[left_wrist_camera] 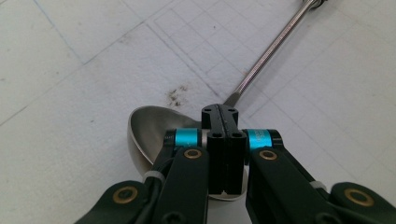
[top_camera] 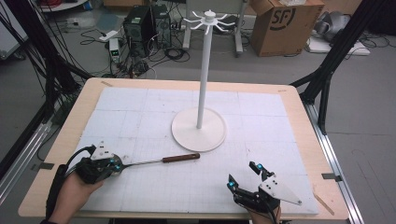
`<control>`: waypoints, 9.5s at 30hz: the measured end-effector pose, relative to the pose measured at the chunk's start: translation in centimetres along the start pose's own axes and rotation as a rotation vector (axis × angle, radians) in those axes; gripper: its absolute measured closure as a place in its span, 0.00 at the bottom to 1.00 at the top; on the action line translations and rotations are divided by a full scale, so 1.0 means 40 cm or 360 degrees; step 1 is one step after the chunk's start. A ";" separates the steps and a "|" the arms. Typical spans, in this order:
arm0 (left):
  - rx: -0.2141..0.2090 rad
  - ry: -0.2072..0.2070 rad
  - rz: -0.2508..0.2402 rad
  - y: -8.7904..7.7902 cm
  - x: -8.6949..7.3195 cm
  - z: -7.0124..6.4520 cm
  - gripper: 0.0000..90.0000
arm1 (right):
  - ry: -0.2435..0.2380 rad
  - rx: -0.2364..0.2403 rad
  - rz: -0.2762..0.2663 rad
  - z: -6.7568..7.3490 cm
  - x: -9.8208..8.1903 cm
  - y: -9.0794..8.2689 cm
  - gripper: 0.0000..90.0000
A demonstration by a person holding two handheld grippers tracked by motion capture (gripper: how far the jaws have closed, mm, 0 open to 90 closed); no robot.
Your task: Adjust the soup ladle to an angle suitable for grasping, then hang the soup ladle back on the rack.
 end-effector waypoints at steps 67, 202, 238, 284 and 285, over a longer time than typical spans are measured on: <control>-0.0262 0.0033 -0.0516 0.016 0.145 -0.123 0.46 | -0.0003 -0.0015 -0.0006 -0.004 -0.002 -0.016 0.17; -0.0299 -0.0006 -0.0961 -0.160 0.439 -0.038 0.82 | 0.0020 -0.0015 -0.0037 -0.014 0.004 -0.028 0.17; -0.0418 0.0216 -0.0912 -0.313 0.740 -0.063 0.82 | 0.0085 0.0021 -0.0036 -0.030 0.000 -0.008 0.17; -0.0418 0.0313 -0.0782 -0.245 0.902 -0.049 0.82 | 0.0161 -0.0032 -0.0054 -0.063 -0.006 -0.034 0.17; -0.0425 0.0314 -0.0783 -0.243 0.903 -0.049 0.82 | 0.0164 -0.0034 -0.0052 -0.065 -0.007 -0.034 0.17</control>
Point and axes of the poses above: each handheld gripper's, and its own axes: y roughly forward along the jaws, x roughly out of its top, z roughly to its left, the point moved 8 cm from there along y, roughly forward along the jaws, and after that the axes turned 6 degrees about z, right-handed, at the moved point
